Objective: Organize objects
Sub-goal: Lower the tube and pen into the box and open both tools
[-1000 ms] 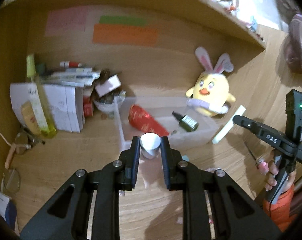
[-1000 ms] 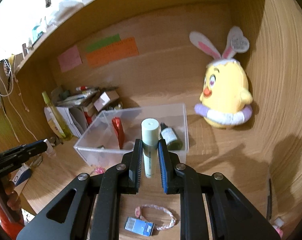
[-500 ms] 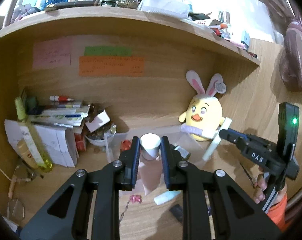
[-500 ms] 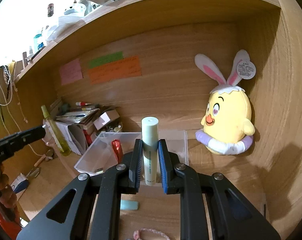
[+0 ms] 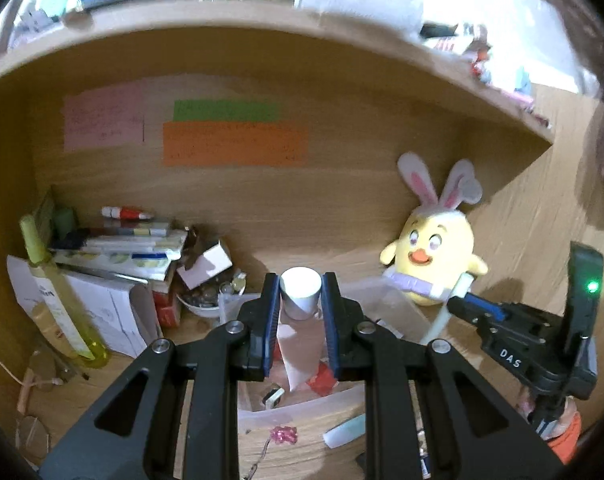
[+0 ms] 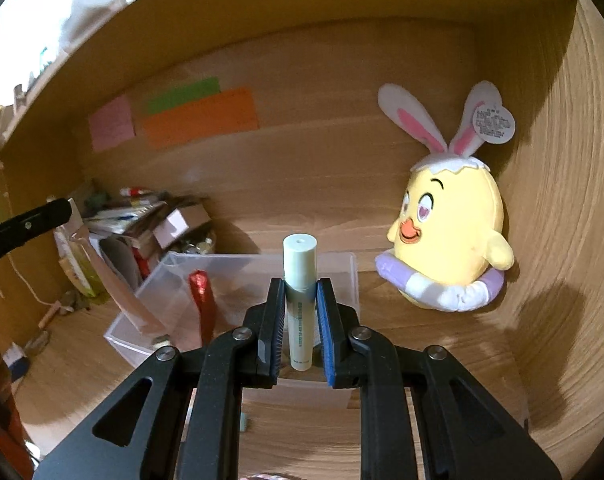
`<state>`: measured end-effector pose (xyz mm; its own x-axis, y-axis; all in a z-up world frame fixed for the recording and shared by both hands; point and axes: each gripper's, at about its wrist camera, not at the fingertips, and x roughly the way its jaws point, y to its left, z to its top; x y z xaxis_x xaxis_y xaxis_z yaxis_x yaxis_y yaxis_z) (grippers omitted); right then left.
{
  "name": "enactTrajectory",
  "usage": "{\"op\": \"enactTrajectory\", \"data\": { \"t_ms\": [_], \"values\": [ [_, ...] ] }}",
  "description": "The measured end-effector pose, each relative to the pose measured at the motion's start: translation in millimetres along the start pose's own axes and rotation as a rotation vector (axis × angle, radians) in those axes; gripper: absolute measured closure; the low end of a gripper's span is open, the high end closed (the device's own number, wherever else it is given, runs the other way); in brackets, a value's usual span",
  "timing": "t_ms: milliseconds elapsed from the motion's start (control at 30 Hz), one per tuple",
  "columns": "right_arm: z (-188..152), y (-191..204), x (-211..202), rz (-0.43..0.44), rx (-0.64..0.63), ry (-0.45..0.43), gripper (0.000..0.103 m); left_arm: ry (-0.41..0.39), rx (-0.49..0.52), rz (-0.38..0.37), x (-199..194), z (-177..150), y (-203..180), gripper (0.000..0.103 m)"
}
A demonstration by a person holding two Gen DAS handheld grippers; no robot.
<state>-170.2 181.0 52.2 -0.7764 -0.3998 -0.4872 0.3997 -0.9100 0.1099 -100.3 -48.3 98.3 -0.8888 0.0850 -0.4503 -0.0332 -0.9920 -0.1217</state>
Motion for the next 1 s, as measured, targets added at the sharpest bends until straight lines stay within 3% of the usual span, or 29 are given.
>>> {"op": "enactTrajectory", "data": {
  "t_ms": [200, 433, 767, 1000],
  "values": [
    [-4.4, 2.8, 15.4, -0.055, -0.044, 0.040, 0.089, 0.076, -0.022, -0.051, 27.6, -10.0, 7.0, 0.083],
    [-13.2, 15.0, 41.1, -0.061, -0.092, 0.111, 0.089, 0.158, -0.115, -0.112, 59.3, -19.9, 30.0, 0.083],
    [-18.9, 42.3, 69.5, -0.016, -0.146, 0.166, 0.088, 0.195, -0.141, -0.069, 79.6, -27.4, 48.4, 0.083],
    [-18.8, 57.0, 74.1, 0.017, -0.163, 0.164, 0.085, 0.210, -0.121, -0.065, 85.6, -32.6, 52.3, 0.069]
  ]
}}
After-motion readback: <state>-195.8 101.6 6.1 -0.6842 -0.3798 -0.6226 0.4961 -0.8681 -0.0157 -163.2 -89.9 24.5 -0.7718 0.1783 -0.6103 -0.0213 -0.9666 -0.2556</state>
